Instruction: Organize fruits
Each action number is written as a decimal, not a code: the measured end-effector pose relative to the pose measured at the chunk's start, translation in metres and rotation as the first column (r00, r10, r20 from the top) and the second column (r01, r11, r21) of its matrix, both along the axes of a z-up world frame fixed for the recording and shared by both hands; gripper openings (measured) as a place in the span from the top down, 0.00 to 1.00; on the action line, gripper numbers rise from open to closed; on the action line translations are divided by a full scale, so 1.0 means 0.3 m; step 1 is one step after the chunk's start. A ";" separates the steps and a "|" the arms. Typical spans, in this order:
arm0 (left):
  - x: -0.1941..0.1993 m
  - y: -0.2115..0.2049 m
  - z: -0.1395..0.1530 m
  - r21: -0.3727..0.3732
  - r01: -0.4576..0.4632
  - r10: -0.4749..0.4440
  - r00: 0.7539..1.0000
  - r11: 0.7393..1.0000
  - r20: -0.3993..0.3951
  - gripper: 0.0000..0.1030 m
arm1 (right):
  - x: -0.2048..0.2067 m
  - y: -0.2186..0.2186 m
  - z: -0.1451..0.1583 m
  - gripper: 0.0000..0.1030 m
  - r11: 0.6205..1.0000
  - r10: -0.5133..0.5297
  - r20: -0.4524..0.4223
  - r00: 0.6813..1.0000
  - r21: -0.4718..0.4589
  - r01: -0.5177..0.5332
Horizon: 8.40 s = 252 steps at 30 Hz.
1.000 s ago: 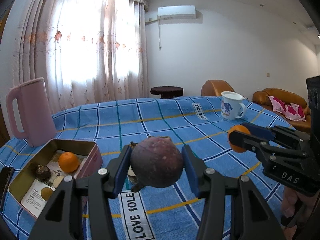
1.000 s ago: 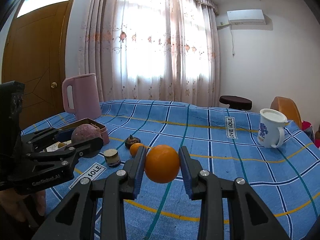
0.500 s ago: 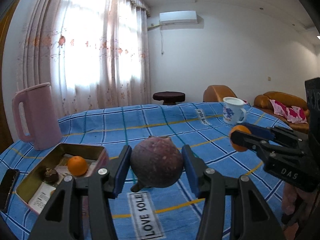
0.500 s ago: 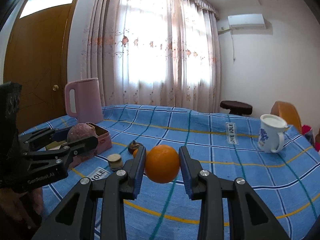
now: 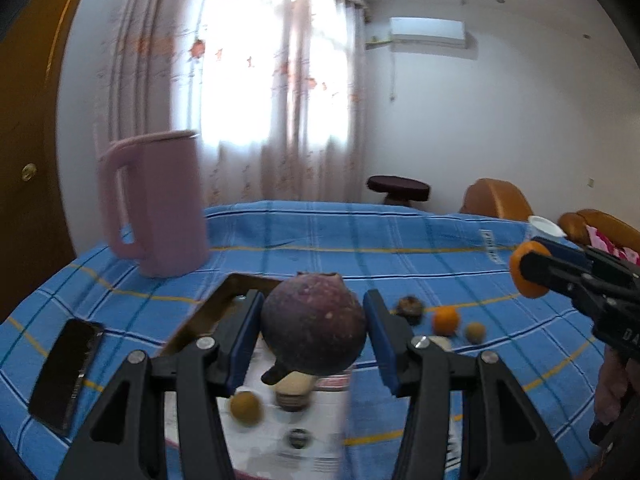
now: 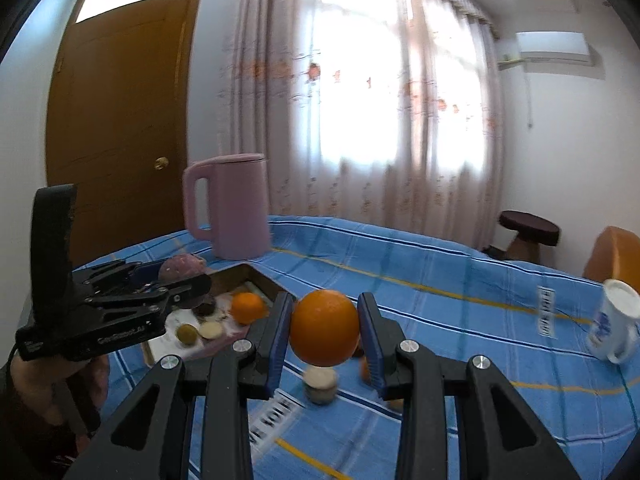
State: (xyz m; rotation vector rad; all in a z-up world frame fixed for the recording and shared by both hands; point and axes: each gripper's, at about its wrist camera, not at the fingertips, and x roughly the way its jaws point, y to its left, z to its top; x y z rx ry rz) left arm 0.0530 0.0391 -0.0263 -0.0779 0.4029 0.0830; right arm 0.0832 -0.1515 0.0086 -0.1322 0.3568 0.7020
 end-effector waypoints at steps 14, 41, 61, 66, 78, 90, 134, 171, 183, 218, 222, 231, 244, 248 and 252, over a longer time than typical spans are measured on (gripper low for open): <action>0.020 0.199 -0.082 -0.024 -0.074 0.071 0.991 0.997 -0.116 0.48 | -0.018 0.375 -0.105 0.65 0.974 0.195 -0.072 0.978 -0.102 -0.202; 0.045 0.255 -0.130 -0.036 -0.079 0.070 0.977 0.996 -0.202 0.48 | -0.025 0.501 -0.243 0.65 0.932 0.238 -0.204 0.950 -0.228 -0.282; 0.013 0.236 -0.086 -0.003 -0.105 0.104 0.984 0.994 -0.148 0.29 | -0.040 0.420 -0.211 0.50 0.952 0.199 -0.165 0.966 -0.203 -0.231; 0.004 0.190 -0.053 -0.014 -0.078 0.076 0.991 0.997 -0.114 0.25 | -0.031 0.295 -0.173 0.49 0.968 0.137 -0.130 0.982 -0.195 -0.161; 0.070 -0.146 -0.044 0.024 0.141 -0.137 0.983 0.990 -0.122 0.22 | 0.150 -0.200 -0.171 0.49 0.961 -0.260 -0.180 0.949 -0.143 0.236; 0.233 -0.367 -0.119 0.071 0.283 -0.252 0.924 0.957 -0.289 0.31 | 0.159 -0.253 -0.205 0.49 0.960 -0.269 -0.213 0.939 -0.130 0.246; 0.263 -0.300 -0.112 0.005 0.248 -0.243 0.951 0.969 -0.189 0.66 | 0.204 -0.097 -0.220 0.74 0.976 -0.149 -0.221 0.964 -0.188 0.107; 0.152 -0.295 -0.057 0.077 0.180 -0.181 0.984 0.981 0.002 0.66 | 0.101 -0.169 -0.152 0.74 0.988 -0.149 -0.028 0.988 -0.032 0.148; 0.124 -0.251 -0.055 0.031 0.159 -0.159 0.987 0.987 0.018 0.66 | 0.076 -0.134 -0.150 0.74 0.989 -0.134 0.001 0.991 -0.057 0.134; 0.044 0.191 -0.079 -0.042 -0.077 0.071 0.989 0.996 -0.131 0.66 | -0.032 0.391 -0.175 0.74 0.963 0.215 -0.089 0.972 -0.143 -0.226; 0.046 0.197 -0.094 -0.043 -0.076 0.069 0.987 0.996 -0.146 0.66 | -0.037 0.417 -0.199 0.74 0.953 0.236 -0.107 0.966 -0.170 -0.251; 0.050 0.192 -0.106 -0.032 -0.067 0.061 0.985 0.997 -0.161 0.66 | -0.039 0.450 -0.225 0.74 0.935 0.259 -0.143 0.955 -0.211 -0.285; 0.021 0.191 -0.076 -0.035 -0.101 0.097 0.989 0.994 -0.112 0.20 | -0.050 0.443 -0.222 0.43 0.930 0.265 -0.173 0.949 -0.213 -0.299; -0.001 0.190 -0.038 -0.047 -0.105 0.101 0.992 0.993 -0.076 0.18 | -0.050 0.372 -0.187 0.43 0.941 0.219 -0.130 0.967 -0.235 -0.244; -0.002 0.147 -0.010 -0.046 -0.079 0.076 0.996 0.996 -0.048 0.11 | 0.026 0.218 -0.154 0.43 0.961 0.089 -0.111 0.990 -0.253 -0.115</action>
